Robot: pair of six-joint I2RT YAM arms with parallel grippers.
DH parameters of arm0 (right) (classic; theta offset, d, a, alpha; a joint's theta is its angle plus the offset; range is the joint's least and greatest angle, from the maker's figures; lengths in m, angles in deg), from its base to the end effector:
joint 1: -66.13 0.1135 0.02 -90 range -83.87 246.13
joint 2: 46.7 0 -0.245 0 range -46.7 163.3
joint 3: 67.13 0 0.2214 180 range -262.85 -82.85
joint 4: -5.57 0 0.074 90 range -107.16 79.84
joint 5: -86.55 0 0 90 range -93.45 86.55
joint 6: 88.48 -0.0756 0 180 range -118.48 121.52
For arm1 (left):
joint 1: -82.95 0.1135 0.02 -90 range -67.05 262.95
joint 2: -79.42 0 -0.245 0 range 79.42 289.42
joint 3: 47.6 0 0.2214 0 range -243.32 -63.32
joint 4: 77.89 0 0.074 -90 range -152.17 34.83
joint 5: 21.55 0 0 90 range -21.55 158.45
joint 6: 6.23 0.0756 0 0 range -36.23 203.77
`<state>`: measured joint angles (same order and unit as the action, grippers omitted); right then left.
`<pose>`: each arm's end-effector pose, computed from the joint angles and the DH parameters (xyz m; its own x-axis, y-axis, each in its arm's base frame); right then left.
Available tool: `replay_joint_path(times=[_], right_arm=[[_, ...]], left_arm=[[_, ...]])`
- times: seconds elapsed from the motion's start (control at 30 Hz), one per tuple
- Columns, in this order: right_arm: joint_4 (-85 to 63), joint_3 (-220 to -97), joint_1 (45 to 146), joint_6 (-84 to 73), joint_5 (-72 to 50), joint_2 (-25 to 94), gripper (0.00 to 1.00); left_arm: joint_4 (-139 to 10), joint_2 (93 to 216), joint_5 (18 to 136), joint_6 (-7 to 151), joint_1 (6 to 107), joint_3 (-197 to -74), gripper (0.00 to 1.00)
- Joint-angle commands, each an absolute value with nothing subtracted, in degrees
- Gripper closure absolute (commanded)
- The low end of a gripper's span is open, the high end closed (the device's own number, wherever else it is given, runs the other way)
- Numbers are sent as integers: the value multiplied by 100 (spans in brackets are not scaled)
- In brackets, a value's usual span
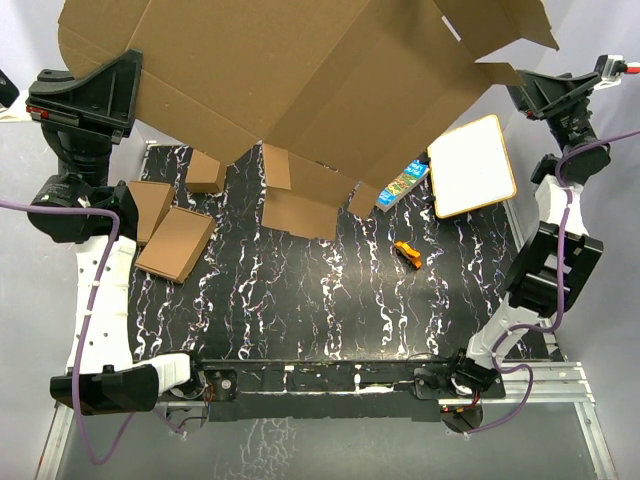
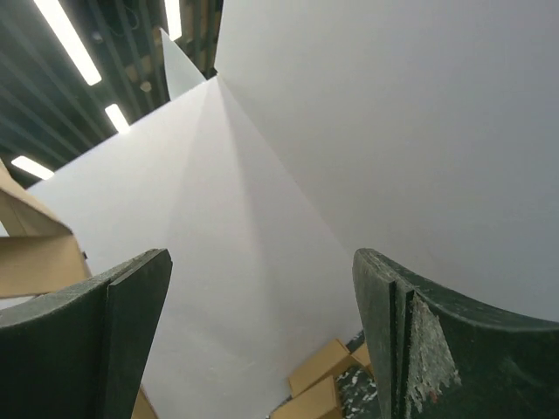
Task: Fold the paper box
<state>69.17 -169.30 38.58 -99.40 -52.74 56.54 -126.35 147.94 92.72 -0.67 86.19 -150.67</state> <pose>0.3407 -0.1131 0.4573 -0.1572 0.8043 -0.5730 -0.7708 0.2628 0.5803 0.1316 -0.0237 0.6089 0.0976 -0.9033 -0.4179 0.9862 0.1443 -0.0816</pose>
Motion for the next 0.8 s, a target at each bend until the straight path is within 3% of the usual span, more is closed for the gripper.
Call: replay_joint_path(times=[0.0, 0.77], right_arm=[[7285, -17373, 3994, -10705, -4678, 5673, 8], [7746, -17544, 4644, -11440, -4727, 5370, 11]], left_arm=[[-12868, 14644, 9102, -101, 8611, -15236, 100], [-12861, 14597, 9093, -107, 8600, -15156, 100]])
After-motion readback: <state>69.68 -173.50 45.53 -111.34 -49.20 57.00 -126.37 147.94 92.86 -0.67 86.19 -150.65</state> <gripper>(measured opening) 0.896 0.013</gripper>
